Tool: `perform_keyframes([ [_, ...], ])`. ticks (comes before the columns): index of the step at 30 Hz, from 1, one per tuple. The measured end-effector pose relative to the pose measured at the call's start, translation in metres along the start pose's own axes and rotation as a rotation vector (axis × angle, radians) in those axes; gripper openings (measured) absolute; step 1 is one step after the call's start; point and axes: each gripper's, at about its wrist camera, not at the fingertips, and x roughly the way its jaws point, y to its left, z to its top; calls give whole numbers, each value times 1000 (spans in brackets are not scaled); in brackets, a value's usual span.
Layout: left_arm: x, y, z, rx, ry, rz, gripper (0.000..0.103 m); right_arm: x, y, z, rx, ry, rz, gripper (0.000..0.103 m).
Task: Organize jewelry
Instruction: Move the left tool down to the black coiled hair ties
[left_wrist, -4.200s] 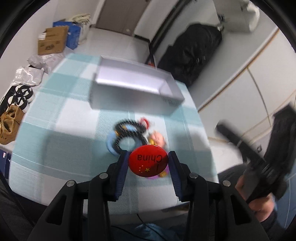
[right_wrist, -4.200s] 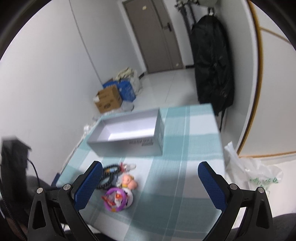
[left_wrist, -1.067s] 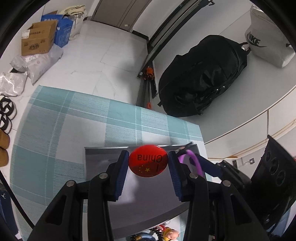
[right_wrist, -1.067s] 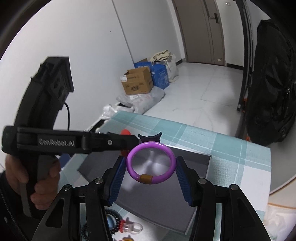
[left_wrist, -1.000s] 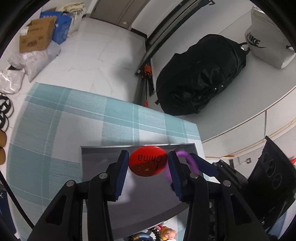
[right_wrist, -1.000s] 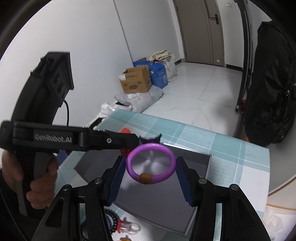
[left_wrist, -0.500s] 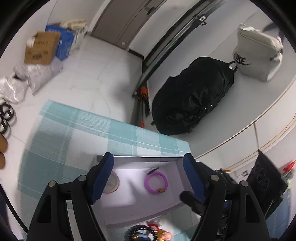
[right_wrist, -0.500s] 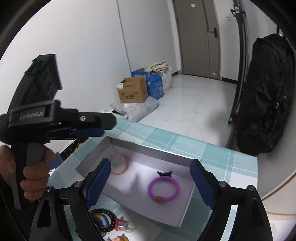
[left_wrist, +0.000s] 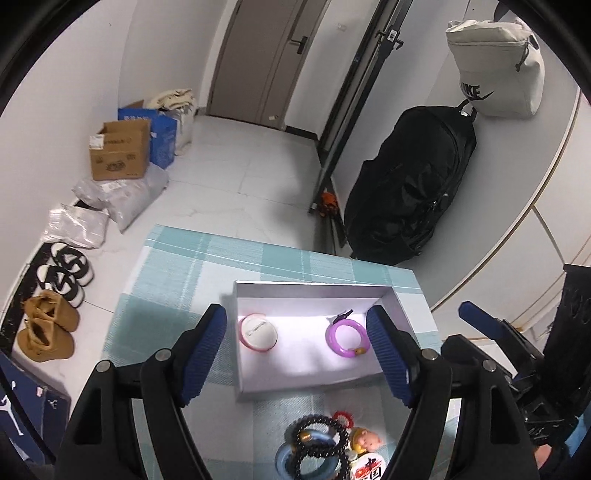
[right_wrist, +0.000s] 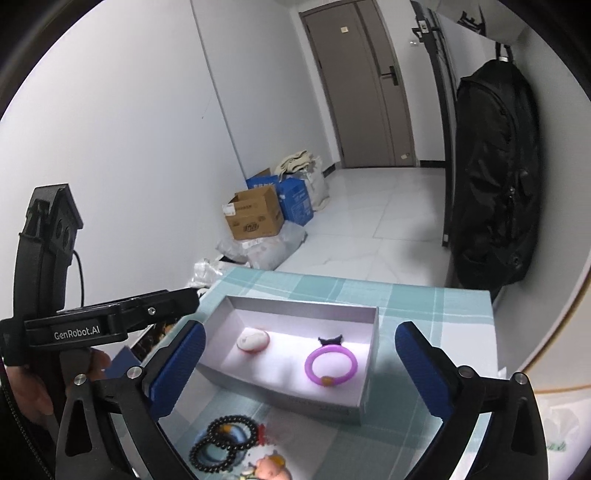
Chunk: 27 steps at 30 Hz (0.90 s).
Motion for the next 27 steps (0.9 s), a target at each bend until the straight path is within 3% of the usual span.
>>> perform_keyframes([
  [7,-15,0,-22,8,-3,62,76,-21,8,-11,10,-18,-9,103],
  [11,-18,-3,-43,36,15,94,77,-28,6,-22,74,-26,29,103],
  [19,-3,-8,-79,70,169,55,79,-29,13,-44,65,29,-12,103],
  [27,10,-17,-82,101,237,7,79,-27,16,-61,20,89,-54,103],
])
